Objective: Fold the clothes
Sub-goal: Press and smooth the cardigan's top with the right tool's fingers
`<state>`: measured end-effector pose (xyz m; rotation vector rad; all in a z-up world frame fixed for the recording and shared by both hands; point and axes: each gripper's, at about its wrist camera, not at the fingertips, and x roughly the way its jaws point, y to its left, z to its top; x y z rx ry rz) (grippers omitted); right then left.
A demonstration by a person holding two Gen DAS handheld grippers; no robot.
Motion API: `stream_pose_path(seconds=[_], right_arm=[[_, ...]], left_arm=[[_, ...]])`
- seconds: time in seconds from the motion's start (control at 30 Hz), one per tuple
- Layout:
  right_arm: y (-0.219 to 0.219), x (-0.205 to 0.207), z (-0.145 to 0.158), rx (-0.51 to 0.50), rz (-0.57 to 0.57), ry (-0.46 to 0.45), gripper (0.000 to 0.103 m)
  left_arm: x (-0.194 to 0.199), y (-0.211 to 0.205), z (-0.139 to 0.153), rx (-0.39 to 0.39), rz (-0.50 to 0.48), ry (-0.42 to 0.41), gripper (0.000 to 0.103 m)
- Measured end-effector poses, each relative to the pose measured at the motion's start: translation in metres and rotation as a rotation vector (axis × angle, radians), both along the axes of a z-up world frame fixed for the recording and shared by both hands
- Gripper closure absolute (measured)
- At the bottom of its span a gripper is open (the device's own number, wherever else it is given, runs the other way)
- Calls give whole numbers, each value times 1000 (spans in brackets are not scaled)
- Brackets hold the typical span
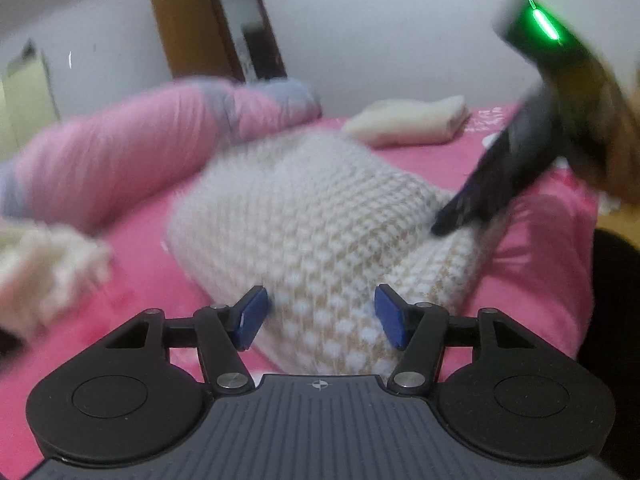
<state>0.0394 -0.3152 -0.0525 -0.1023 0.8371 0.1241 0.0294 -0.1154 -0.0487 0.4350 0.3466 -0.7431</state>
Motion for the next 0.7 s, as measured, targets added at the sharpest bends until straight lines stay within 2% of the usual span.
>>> stream_pose_path(seconds=[0.2, 0.33, 0.4, 0.47, 0.5, 0.57, 0.63, 0.7], right_arm=[[9, 5, 25, -54, -22, 41, 90], [14, 3, 69, -65, -4, -90, 89], [12, 13, 59, -69, -6, -73, 89], [6, 26, 17, -116, 4, -9, 89], [6, 23, 9, -136, 25, -39, 89], [7, 27, 25, -130, -8, 5, 89], [15, 27, 49, -152, -18, 12, 89], [29, 24, 78, -157, 18, -79, 89]], left_arm=[[-1, 6, 0, -5, 2, 1, 42], [-3, 5, -2, -11, 11, -4, 42], [-3, 4, -3, -13, 14, -8, 42], [-3, 2, -3, -15, 4, -5, 42], [-4, 1, -3, -11, 6, -10, 42], [-6, -2, -2, 0, 17, -26, 42], [-4, 0, -1, -14, 23, -8, 42], [-2, 3, -1, -29, 26, 9, 42]])
